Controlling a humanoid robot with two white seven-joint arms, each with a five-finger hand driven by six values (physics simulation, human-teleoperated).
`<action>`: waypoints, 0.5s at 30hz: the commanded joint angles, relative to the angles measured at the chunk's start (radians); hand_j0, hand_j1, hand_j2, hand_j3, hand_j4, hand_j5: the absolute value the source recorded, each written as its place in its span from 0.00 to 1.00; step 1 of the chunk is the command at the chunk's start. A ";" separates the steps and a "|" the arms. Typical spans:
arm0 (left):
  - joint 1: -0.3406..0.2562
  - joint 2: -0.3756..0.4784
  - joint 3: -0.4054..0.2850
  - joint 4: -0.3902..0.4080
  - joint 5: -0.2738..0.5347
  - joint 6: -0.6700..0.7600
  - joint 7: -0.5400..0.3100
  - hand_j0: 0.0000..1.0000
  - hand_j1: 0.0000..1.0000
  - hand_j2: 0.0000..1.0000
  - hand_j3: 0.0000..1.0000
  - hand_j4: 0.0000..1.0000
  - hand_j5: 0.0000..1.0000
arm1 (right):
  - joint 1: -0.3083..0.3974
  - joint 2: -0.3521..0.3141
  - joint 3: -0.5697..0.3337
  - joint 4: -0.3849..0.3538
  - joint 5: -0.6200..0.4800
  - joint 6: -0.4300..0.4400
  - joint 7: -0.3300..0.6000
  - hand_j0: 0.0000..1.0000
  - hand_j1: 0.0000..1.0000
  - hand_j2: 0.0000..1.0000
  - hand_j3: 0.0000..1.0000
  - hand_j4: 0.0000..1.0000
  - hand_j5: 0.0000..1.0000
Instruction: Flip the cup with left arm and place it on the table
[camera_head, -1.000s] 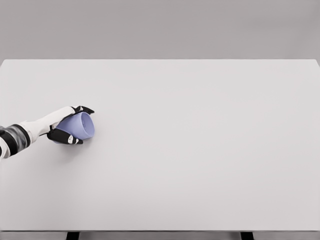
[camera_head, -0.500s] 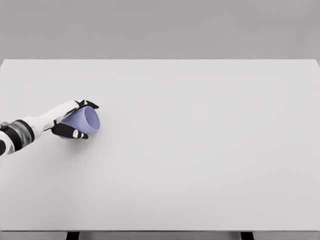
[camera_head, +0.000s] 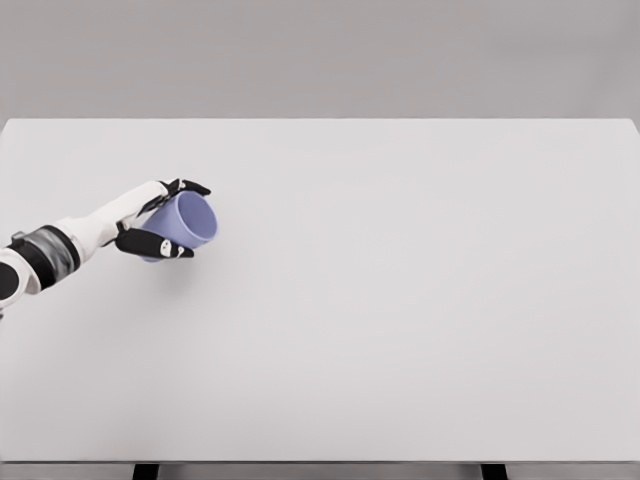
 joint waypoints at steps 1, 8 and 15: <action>0.000 -0.005 0.019 0.000 0.017 0.000 0.000 0.81 0.81 0.81 0.81 0.81 0.81 | 0.000 0.000 0.000 0.000 0.000 0.000 0.000 1.00 1.00 1.00 1.00 1.00 1.00; 0.008 -0.035 0.065 0.000 0.066 -0.002 0.002 0.84 0.84 0.84 0.84 0.84 0.84 | 0.000 0.000 0.000 0.001 0.000 0.000 0.000 1.00 1.00 1.00 1.00 1.00 1.00; 0.017 -0.040 0.074 0.000 0.111 -0.005 0.008 0.84 0.84 0.84 0.84 0.84 0.84 | 0.000 0.000 0.000 0.001 0.000 0.000 0.000 1.00 1.00 1.00 1.00 1.00 1.00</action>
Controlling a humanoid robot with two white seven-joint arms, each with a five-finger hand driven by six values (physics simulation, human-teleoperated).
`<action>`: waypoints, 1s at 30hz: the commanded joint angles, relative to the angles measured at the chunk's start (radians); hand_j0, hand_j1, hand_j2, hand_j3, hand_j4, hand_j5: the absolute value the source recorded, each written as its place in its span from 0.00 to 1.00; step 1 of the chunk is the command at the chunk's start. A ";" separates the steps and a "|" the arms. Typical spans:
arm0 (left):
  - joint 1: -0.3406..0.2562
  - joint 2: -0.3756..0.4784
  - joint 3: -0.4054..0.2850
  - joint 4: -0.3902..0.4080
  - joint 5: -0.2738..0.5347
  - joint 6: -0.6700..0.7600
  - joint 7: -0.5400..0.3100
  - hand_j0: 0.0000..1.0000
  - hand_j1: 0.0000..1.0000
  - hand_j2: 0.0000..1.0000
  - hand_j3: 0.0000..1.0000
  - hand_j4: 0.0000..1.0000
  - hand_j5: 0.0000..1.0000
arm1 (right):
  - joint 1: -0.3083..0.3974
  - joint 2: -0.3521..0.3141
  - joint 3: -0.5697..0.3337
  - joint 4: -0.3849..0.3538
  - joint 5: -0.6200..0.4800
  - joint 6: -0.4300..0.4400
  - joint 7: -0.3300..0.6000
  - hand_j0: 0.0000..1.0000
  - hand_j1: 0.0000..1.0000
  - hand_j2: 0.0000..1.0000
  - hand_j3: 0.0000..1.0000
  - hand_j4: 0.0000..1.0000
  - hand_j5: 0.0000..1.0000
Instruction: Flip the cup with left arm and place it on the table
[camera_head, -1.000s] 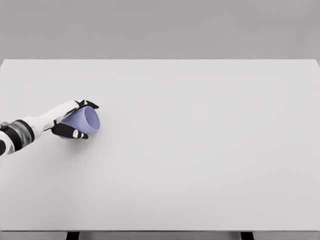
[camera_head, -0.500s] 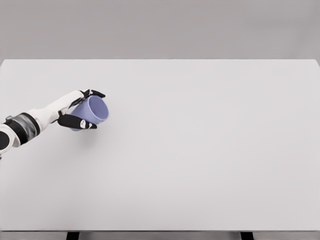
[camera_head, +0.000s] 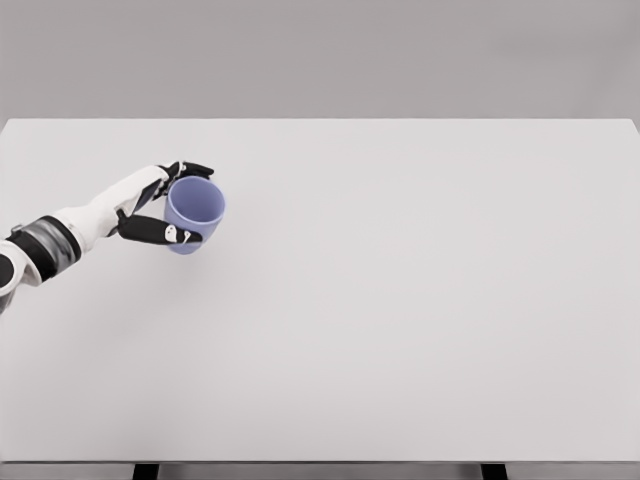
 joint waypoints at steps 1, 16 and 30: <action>0.000 -0.001 0.009 0.000 0.013 -0.001 0.002 0.84 0.84 0.84 0.84 0.84 0.84 | 0.000 0.000 0.000 0.000 0.000 0.000 0.000 1.00 1.00 1.00 1.00 1.00 1.00; 0.046 -0.007 0.038 0.000 0.013 -0.006 0.008 0.90 0.90 0.90 0.90 0.90 0.90 | 0.000 0.000 0.000 0.001 0.000 0.000 0.000 1.00 1.00 1.00 1.00 1.00 1.00; 0.055 0.005 0.059 0.000 0.007 -0.010 0.008 1.00 1.00 1.00 1.00 1.00 1.00 | 0.000 0.000 0.000 0.000 0.000 0.000 0.000 1.00 1.00 1.00 1.00 1.00 1.00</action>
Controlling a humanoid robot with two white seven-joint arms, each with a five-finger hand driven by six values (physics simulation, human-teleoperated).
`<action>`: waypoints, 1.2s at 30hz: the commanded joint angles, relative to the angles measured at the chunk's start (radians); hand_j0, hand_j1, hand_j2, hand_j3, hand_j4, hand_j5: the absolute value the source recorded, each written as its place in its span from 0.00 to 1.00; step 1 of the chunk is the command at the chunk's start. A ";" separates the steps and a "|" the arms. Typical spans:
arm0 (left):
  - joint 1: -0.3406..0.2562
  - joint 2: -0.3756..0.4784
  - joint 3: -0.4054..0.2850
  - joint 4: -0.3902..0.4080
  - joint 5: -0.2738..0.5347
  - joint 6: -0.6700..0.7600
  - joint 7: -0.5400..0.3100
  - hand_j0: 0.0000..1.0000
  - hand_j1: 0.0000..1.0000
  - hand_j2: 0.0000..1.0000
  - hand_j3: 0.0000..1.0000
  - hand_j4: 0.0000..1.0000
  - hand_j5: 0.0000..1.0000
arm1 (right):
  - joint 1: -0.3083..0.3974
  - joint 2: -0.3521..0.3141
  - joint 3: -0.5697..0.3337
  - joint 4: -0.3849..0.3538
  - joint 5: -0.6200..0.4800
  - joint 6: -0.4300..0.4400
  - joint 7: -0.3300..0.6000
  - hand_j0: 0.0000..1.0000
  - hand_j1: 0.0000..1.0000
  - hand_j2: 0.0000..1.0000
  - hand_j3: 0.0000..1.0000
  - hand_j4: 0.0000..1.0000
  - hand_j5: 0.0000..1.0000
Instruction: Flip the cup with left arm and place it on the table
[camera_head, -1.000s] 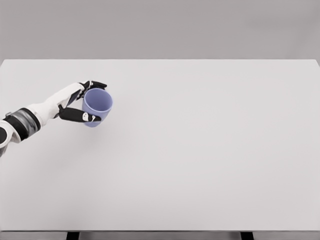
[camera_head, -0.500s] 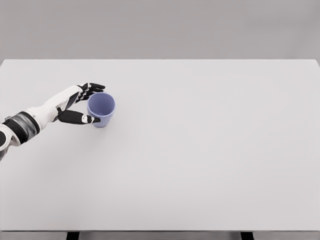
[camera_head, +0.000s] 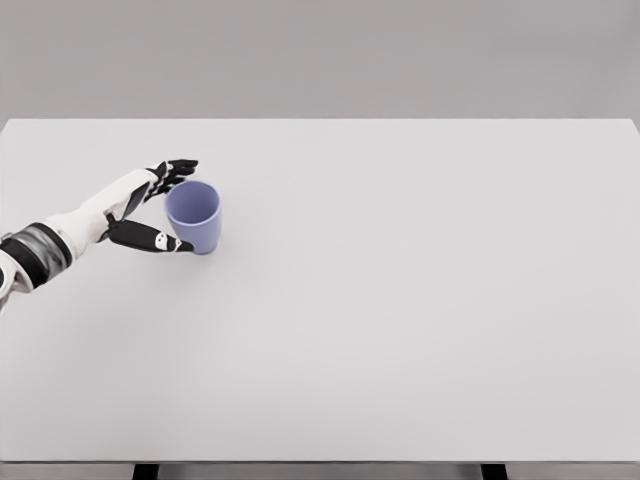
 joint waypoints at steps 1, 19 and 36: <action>0.000 0.002 0.004 0.000 -0.001 -0.002 0.000 1.00 1.00 1.00 1.00 1.00 1.00 | 0.000 0.000 0.000 0.001 0.000 0.000 0.000 1.00 1.00 1.00 1.00 1.00 1.00; 0.003 0.010 0.024 0.000 -0.007 -0.002 0.000 1.00 1.00 1.00 1.00 1.00 1.00 | 0.000 0.000 0.000 0.000 0.000 0.000 0.000 1.00 1.00 1.00 1.00 1.00 1.00; 0.048 0.094 0.105 0.000 -0.008 -0.005 0.002 1.00 1.00 1.00 1.00 1.00 1.00 | -0.002 0.000 0.000 0.000 0.000 0.000 0.000 1.00 1.00 1.00 1.00 1.00 1.00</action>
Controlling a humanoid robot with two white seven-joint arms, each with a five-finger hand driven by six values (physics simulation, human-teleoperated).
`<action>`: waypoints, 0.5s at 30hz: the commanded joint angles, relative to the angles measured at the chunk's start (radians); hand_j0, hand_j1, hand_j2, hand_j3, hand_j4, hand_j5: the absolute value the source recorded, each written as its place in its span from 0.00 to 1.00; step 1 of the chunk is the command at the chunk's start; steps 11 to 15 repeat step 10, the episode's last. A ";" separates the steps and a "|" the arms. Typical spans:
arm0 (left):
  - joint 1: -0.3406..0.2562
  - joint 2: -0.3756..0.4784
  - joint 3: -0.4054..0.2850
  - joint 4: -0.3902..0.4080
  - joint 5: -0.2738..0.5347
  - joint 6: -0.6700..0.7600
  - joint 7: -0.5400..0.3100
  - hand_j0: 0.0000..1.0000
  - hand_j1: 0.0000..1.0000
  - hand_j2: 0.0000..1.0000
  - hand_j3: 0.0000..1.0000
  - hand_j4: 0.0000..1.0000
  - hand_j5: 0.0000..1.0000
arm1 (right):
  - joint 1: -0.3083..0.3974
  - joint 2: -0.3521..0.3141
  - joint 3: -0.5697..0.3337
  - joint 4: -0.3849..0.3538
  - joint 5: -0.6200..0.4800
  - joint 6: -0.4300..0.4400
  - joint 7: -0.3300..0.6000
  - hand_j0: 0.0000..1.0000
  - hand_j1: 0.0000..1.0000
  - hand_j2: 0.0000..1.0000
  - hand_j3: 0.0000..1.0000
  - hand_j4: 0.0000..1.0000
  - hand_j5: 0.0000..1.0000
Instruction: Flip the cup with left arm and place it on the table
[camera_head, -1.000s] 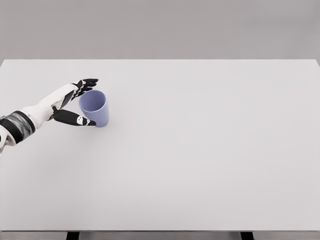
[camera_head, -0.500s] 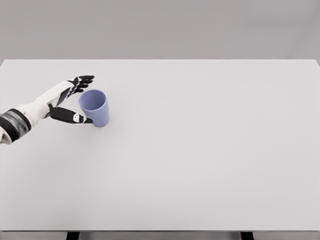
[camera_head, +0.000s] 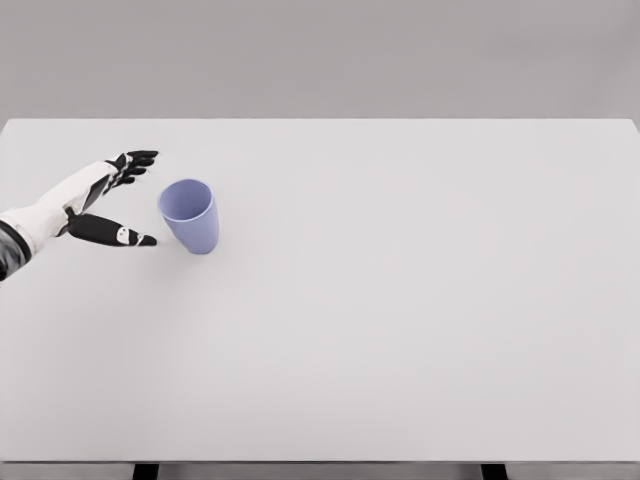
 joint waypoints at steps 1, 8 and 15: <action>0.000 0.011 0.029 0.000 0.000 -0.001 0.001 1.00 1.00 1.00 1.00 1.00 1.00 | 0.000 0.000 0.000 0.001 0.000 0.000 0.000 1.00 1.00 1.00 1.00 1.00 1.00; 0.006 0.046 0.091 0.000 -0.010 -0.001 0.022 1.00 1.00 1.00 1.00 1.00 1.00 | 0.000 0.000 0.000 0.000 0.000 0.000 0.000 1.00 1.00 1.00 1.00 1.00 1.00; 0.008 0.054 0.100 0.000 -0.011 -0.001 0.051 1.00 1.00 1.00 1.00 1.00 1.00 | 0.000 0.000 0.000 0.000 0.000 0.000 0.000 1.00 1.00 1.00 1.00 1.00 1.00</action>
